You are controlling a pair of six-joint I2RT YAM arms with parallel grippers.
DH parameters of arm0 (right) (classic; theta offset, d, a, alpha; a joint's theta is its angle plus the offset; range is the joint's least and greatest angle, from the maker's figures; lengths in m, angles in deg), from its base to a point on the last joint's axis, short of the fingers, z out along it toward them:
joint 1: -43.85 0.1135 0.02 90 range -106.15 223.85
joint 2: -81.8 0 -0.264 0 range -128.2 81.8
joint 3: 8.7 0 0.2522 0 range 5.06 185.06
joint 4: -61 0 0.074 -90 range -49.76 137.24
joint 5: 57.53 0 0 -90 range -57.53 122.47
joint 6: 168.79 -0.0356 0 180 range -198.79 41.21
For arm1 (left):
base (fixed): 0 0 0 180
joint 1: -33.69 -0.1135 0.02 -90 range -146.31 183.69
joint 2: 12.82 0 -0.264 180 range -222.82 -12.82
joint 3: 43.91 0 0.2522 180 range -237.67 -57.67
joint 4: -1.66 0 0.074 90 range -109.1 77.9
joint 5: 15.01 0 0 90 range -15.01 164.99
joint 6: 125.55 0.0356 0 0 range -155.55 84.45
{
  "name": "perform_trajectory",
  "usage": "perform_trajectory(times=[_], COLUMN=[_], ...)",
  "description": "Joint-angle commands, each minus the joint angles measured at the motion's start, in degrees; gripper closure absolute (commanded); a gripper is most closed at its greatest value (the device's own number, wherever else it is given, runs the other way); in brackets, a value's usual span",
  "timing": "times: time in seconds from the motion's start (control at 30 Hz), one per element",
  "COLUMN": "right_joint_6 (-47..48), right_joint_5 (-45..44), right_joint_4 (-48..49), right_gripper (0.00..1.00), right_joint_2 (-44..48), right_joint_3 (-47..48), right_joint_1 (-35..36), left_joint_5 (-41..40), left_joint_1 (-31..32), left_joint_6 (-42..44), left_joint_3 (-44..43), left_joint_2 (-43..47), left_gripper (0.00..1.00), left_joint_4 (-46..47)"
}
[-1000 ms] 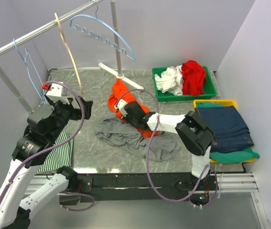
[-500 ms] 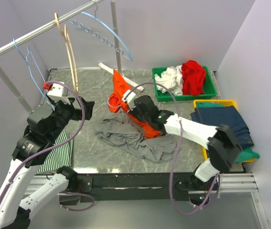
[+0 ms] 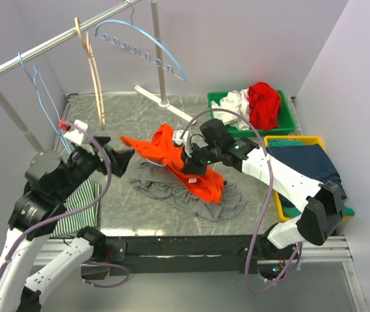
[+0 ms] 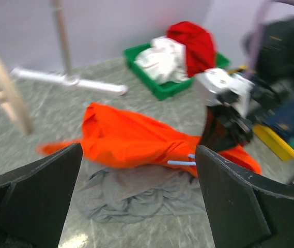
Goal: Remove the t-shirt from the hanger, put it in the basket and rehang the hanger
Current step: Pick up the hanger at the center of the board.
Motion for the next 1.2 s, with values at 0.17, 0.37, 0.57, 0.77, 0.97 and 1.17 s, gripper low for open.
perform_trajectory(times=[0.17, 0.37, 0.57, 0.77, 0.97, 1.17], right_joint_6=[10.28, 12.83, 14.24, 13.54, 12.75, 10.04], right_joint_5=[24.54, 27.53, 29.90, 30.79, 30.44, 30.00], right_joint_4=[-15.19, -19.50, -21.35, -20.21, -19.59, -16.44], right_gripper=[1.00, 1.00, 1.00, 1.00, 1.00, 1.00], right_joint_2=[0.00, -0.97, -2.47, -2.64, -3.43, -4.23], right_joint_3=[11.97, 15.05, 15.59, 14.97, 15.23, 14.80], right_joint_1=[-2.67, -3.55, -3.55, -2.93, -1.18, 0.40], left_joint_5=[36.15, 47.68, 50.67, 50.59, 48.57, 45.94], left_joint_1=[-0.09, 0.00, -0.09, -0.09, 0.00, 2.45], left_joint_6=[8.71, 10.39, 6.98, 2.04, 0.99, 1.77], left_joint_3=[0.33, 1.99, 4.10, 7.53, 6.04, 3.50], left_joint_2=[4.12, 4.47, 2.28, 0.52, -2.55, -4.93], left_gripper=[0.03, 0.03, 0.01, 0.03, 0.04, 0.14], left_joint_4=[-1.18, 1.35, 8.81, 22.36, 23.34, 21.16])
